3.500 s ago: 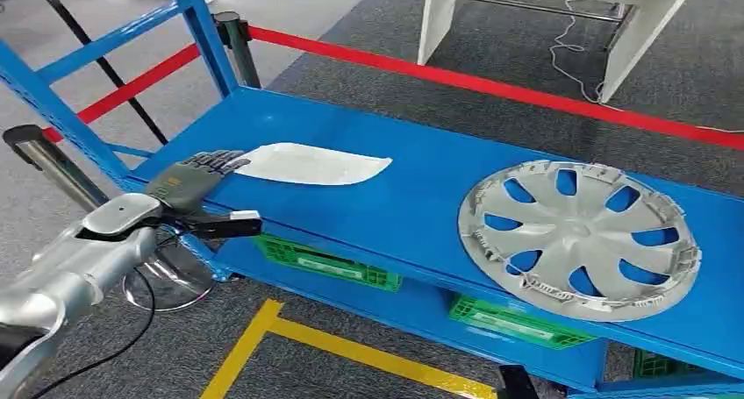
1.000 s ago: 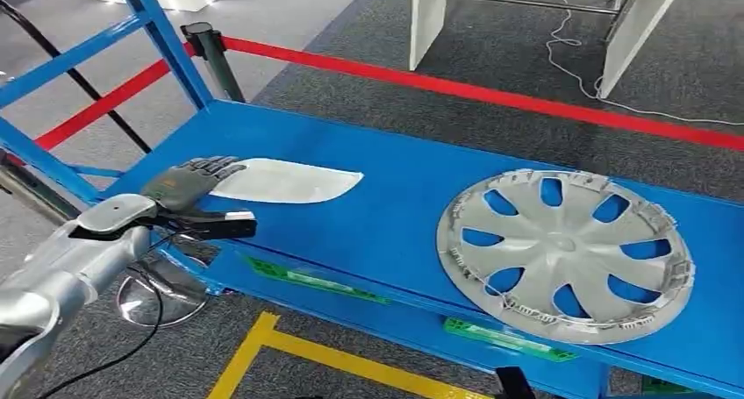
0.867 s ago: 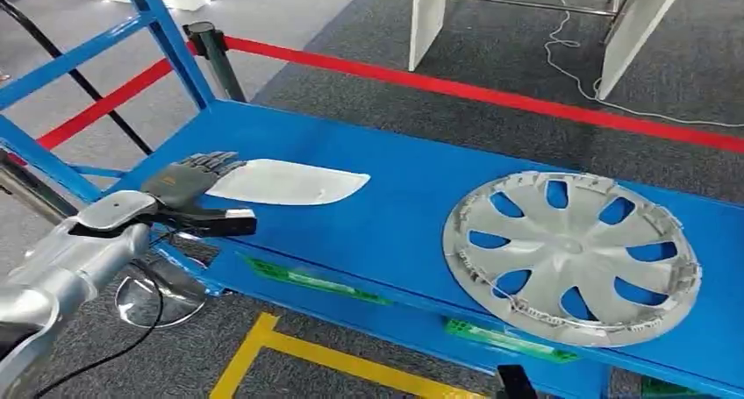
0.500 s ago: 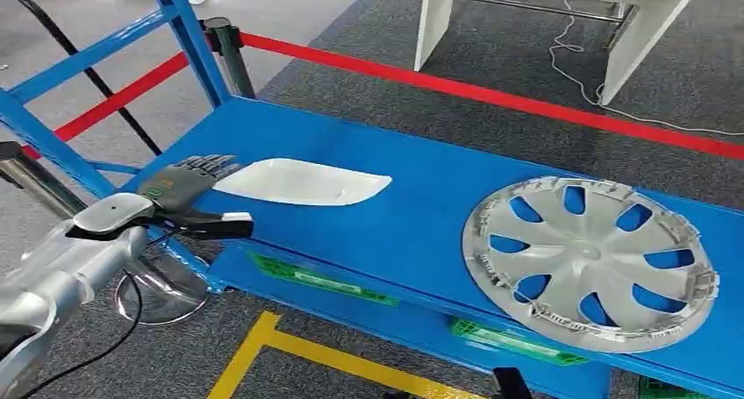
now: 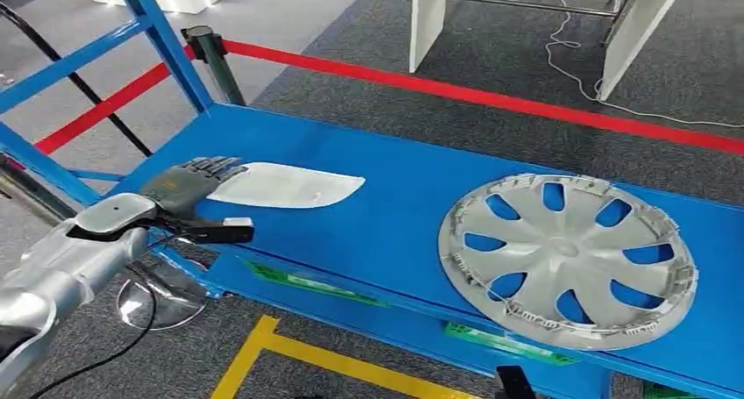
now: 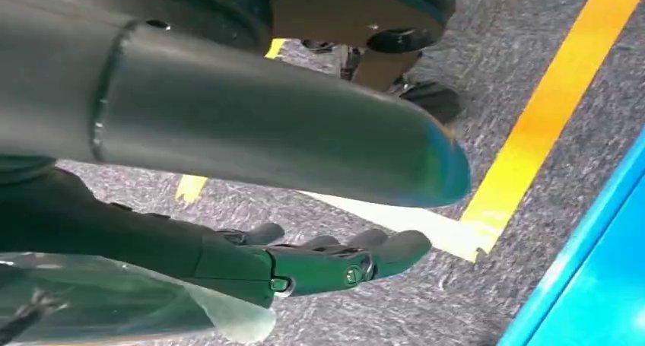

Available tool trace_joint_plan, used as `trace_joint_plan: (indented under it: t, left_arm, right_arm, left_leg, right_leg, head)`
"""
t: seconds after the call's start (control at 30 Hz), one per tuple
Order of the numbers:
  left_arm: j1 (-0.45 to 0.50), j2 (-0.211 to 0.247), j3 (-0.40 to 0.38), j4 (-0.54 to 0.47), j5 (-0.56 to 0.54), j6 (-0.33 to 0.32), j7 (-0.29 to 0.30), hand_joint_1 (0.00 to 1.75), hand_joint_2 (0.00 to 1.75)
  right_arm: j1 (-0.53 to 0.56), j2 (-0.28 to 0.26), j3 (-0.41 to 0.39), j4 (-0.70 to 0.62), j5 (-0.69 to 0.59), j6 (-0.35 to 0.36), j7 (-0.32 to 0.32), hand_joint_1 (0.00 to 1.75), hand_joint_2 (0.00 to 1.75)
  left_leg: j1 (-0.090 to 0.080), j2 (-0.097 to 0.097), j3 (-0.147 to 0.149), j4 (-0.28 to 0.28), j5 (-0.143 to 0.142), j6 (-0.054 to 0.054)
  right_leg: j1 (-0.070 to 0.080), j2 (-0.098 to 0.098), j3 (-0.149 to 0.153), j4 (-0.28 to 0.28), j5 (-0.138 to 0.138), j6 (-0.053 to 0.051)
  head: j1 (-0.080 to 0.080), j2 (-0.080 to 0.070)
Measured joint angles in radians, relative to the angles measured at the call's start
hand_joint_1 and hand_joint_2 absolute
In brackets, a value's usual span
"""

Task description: Take the parts from the cabinet and place them on the table.

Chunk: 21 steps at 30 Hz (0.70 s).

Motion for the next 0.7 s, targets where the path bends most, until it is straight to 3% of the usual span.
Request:
trace_joint_plan:
  t: [0.07,0.1,0.13,0.23,0.27,0.3,0.33,0.4,0.43,0.47,0.5,0.57,0.6,0.63,0.7]
  left_arm:
    - [-0.007,0.001,-0.003,0.000,-0.015,0.008,-0.004,0.00,1.75]
    - [-0.011,0.002,-0.007,0.000,-0.021,0.008,-0.005,0.00,1.75]
    - [-0.015,0.002,-0.013,0.000,-0.025,0.008,-0.005,0.00,1.75]
    - [-0.016,0.002,-0.019,0.000,-0.031,0.008,-0.005,0.00,1.75]
    - [-0.017,0.000,-0.019,0.000,-0.027,0.007,-0.005,0.00,1.75]
    - [-0.017,-0.003,-0.019,0.000,-0.023,0.006,-0.005,0.00,1.75]
    - [-0.018,-0.003,-0.019,0.000,-0.018,0.007,-0.007,0.00,1.75]
    - [-0.012,-0.008,-0.019,0.000,-0.002,0.011,-0.010,0.00,1.75]
    - [-0.006,-0.011,-0.019,0.000,0.002,0.012,-0.013,0.00,1.75]
    - [0.001,-0.014,-0.019,0.000,0.003,0.012,-0.015,0.00,1.75]
    - [0.005,-0.017,-0.019,0.000,0.005,0.012,-0.017,0.00,1.75]
    - [0.009,-0.022,-0.018,0.000,0.012,0.017,-0.018,0.00,1.75]
    - [0.009,-0.025,-0.017,0.000,0.015,0.019,-0.018,0.00,1.75]
    - [0.009,-0.025,-0.015,0.000,0.022,0.023,-0.018,0.00,1.75]
    - [0.014,-0.032,-0.014,0.000,0.022,0.030,-0.017,0.00,1.75]
  right_arm:
    - [-0.002,0.000,-0.001,0.000,0.000,0.005,-0.003,0.00,0.00]
    - [-0.002,0.000,-0.002,0.000,0.000,0.007,-0.005,0.00,0.00]
    - [-0.003,0.001,-0.002,0.000,0.000,0.010,-0.006,0.00,0.00]
    - [0.000,0.001,-0.004,0.000,0.000,0.011,-0.008,0.00,0.00]
    - [-0.001,0.001,-0.005,0.000,0.000,0.011,-0.011,0.00,0.00]
    - [-0.002,0.001,-0.005,0.000,0.000,0.012,-0.014,0.00,0.00]
    - [-0.003,0.001,-0.006,0.000,0.000,0.012,-0.014,0.00,0.00]
    - [-0.001,0.001,-0.006,0.000,0.000,0.012,-0.016,0.00,0.00]
    - [0.001,0.001,-0.007,0.000,0.000,0.012,-0.017,0.00,0.00]
    - [0.001,0.001,-0.008,0.000,0.000,0.012,-0.018,0.00,0.00]
    - [0.000,0.001,-0.008,0.000,0.000,0.012,-0.018,0.00,0.00]
    - [-0.002,0.001,-0.010,0.000,0.005,0.012,-0.019,0.00,0.00]
    - [-0.002,0.001,-0.011,0.000,0.007,0.012,-0.019,0.00,0.00]
    - [-0.004,0.001,-0.013,0.000,0.010,0.012,-0.020,0.00,0.00]
    - [-0.003,0.001,-0.016,0.000,0.014,0.012,-0.023,0.00,0.00]
  left_leg:
    - [0.000,0.000,0.086,-0.179,0.092,0.010]
    - [-0.003,0.000,0.112,-0.231,0.093,0.015]
    - [-0.008,0.000,0.119,-0.250,0.089,0.019]
    - [-0.010,0.000,0.116,-0.256,0.085,0.025]
    - [0.001,0.002,0.126,-0.274,0.094,0.034]
    - [0.000,0.002,0.129,-0.278,0.096,0.037]
    - [0.000,0.004,0.128,-0.278,0.097,0.042]
    - [-0.001,0.004,0.128,-0.277,0.097,0.043]
    - [-0.002,0.003,0.128,-0.277,0.096,0.044]
    - [-0.002,0.003,0.128,-0.277,0.096,0.044]
    - [-0.002,0.002,0.129,-0.276,0.095,0.044]
    - [0.001,0.001,0.129,-0.268,0.090,0.040]
    - [0.000,0.001,0.127,-0.262,0.085,0.033]
    - [-0.009,-0.001,0.120,-0.249,0.081,0.028]
    - [-0.008,-0.001,0.119,-0.252,0.085,0.024]
  right_leg:
    - [0.000,0.000,0.004,0.000,-0.002,0.002]
    - [0.002,0.000,0.003,-0.001,-0.002,0.004]
    - [0.006,0.002,-0.001,0.001,-0.002,0.010]
    - [0.003,-0.001,-0.002,-0.009,0.004,0.027]
    - [0.005,-0.001,-0.008,-0.004,-0.005,0.033]
    - [0.006,-0.002,-0.017,0.013,-0.022,0.036]
    - [0.005,-0.002,-0.042,0.071,-0.058,0.038]
    - [0.005,-0.002,-0.112,0.227,-0.123,0.042]
    - [0.006,-0.002,-0.142,0.286,-0.138,0.044]
    - [0.005,-0.002,-0.148,0.292,-0.124,0.045]
    - [0.005,-0.002,-0.133,0.254,-0.092,0.046]
    - [0.004,-0.005,-0.052,0.083,-0.003,0.046]
    - [0.002,-0.007,-0.023,0.017,0.006,0.046]
    - [0.005,-0.005,0.001,-0.004,-0.005,0.043]
    - [0.006,-0.001,-0.005,0.006,-0.005,0.031]
  head:
    - [0.000,0.000]
    - [0.002,0.000]
    - [0.001,0.000]
    - [0.000,0.000]
    - [0.003,0.000]
    - [0.003,0.000]
    - [0.006,0.000]
    - [0.004,0.000]
    - [0.005,0.000]
    - [0.005,0.000]
    - [0.005,0.000]
    - [0.005,0.000]
    - [0.006,0.000]
    - [0.006,0.000]
    - [0.005,0.000]
